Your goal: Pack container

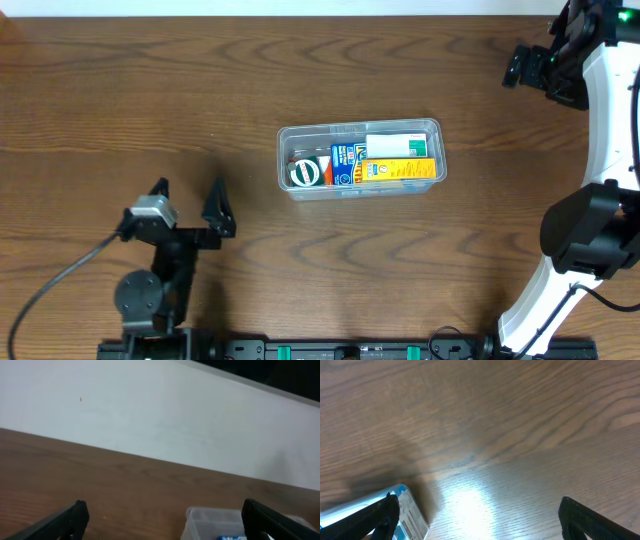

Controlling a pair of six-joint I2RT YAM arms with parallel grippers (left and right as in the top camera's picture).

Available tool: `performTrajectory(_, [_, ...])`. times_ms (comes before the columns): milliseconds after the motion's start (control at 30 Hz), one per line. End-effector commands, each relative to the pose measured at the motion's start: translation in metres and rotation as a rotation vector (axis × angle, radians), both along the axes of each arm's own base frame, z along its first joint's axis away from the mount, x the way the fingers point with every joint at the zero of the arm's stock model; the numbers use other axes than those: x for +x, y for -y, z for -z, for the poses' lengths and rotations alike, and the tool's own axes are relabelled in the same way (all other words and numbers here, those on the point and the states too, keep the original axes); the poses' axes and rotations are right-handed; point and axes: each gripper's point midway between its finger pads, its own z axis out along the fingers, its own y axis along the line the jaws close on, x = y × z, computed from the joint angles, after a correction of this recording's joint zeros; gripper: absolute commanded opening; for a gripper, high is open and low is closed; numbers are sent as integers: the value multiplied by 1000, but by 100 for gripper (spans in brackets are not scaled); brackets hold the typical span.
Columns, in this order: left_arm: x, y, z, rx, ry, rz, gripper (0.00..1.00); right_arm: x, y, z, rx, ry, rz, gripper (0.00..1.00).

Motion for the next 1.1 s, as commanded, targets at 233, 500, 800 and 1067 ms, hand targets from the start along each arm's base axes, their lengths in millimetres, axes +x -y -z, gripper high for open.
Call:
performTrajectory(233, [-7, 4, 36, 19, 26, 21, 98, 2, -1, -5, 7, 17, 8, 99])
performTrajectory(500, [-8, 3, 70, 17, -50, 18, 98, 2, -1, -5, 7, 17, 8, 99])
performTrajectory(800, [-10, 2, 91, 48, -135, 18, 98, 2, -1, -5, 7, 17, 7, 99])
performTrajectory(1067, [-10, 2, 92, 48, -137, 18, 98, 2, -1, -5, 7, 17, 8, 99])
